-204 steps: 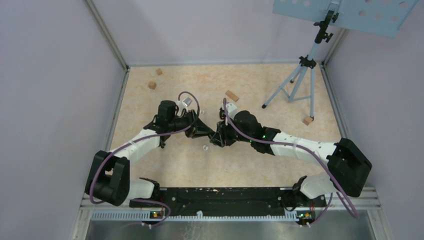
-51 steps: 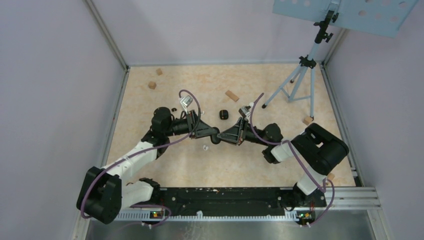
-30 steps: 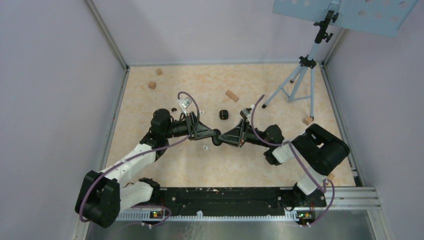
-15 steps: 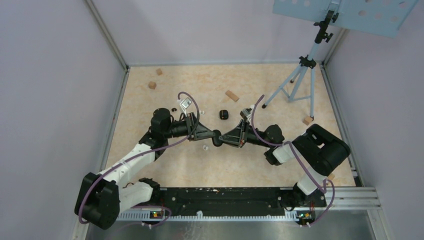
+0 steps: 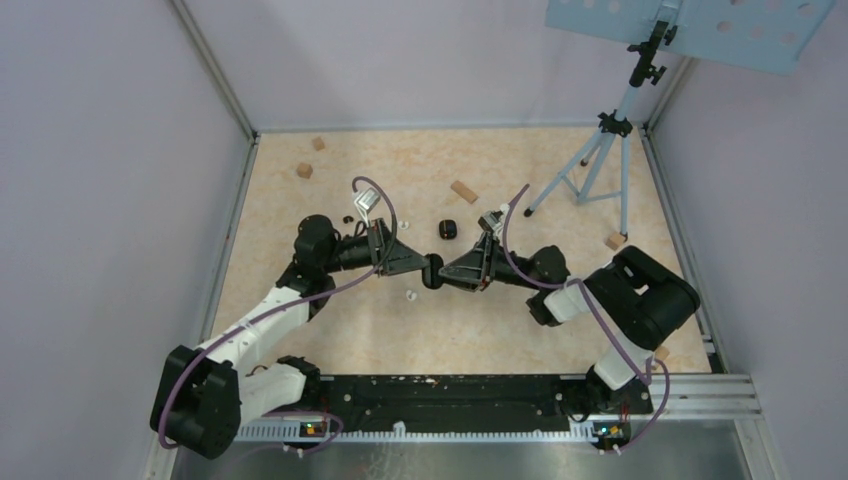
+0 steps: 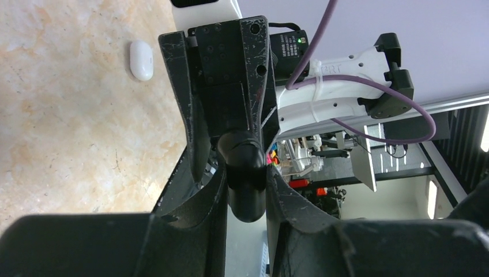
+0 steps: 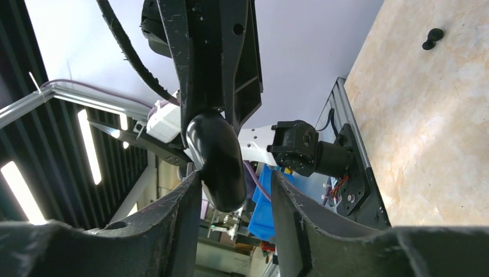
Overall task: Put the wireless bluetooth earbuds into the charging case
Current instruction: Open the charging case at the center of the board.
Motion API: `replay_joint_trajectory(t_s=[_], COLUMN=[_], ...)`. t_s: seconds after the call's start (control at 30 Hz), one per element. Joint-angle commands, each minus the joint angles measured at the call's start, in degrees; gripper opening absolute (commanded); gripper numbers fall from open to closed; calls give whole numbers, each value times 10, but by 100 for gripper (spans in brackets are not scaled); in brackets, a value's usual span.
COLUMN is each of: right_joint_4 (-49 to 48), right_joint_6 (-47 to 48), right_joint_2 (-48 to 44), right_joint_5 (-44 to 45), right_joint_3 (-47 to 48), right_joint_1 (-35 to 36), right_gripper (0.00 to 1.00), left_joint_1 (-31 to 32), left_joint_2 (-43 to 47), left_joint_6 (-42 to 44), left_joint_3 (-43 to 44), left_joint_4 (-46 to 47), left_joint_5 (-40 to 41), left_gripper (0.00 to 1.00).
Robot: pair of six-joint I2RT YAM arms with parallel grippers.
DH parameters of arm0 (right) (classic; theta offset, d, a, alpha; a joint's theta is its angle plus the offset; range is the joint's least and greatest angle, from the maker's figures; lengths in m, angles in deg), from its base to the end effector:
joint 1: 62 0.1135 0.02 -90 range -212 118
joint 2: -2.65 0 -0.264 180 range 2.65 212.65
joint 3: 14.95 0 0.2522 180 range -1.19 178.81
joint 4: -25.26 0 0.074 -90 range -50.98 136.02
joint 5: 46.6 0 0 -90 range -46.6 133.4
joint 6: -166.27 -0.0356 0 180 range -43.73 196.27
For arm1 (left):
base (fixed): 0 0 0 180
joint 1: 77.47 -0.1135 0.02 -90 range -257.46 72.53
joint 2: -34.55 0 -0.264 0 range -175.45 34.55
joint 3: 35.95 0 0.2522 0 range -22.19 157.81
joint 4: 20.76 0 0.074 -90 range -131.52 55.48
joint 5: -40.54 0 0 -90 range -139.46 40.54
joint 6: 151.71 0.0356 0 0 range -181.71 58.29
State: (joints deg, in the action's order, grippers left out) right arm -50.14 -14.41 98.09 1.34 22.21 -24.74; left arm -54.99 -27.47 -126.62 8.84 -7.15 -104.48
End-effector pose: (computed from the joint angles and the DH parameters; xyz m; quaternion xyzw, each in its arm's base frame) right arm 0.2033 0.1846 0.1913 -0.0087 0.6250 0.7683 0.1380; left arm 0.2025 -0.1154 0.2660 0.0607 0.7172 -0.6628 0.2063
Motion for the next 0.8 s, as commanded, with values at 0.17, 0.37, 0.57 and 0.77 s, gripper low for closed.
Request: replay_joint_trajectory(t_s=[0.17, 0.37, 0.57, 0.77], right_joint_4=[-38, -12, 12, 85], right_joint_6=[44, 58, 68, 105], right_joint_2=[-2, -22, -50, -98], right_joint_5=[10, 9, 0, -2], right_joint_3=[16, 6, 0, 5], right_joint_1=[-12, -26, -34, -35], right_gripper=[48, 49, 49, 54], left_joint_1=[0, -10, -22, -31], left_joint_2=[15, 20, 22, 24], left_joint_6=[-35, -36, -30, -29], left_joint_3=[10, 7, 3, -5], left_joint_4=[75, 66, 47, 39], left_joint_5=[-48, -50, -48, -41], left_gripper=[0, 0, 0, 0])
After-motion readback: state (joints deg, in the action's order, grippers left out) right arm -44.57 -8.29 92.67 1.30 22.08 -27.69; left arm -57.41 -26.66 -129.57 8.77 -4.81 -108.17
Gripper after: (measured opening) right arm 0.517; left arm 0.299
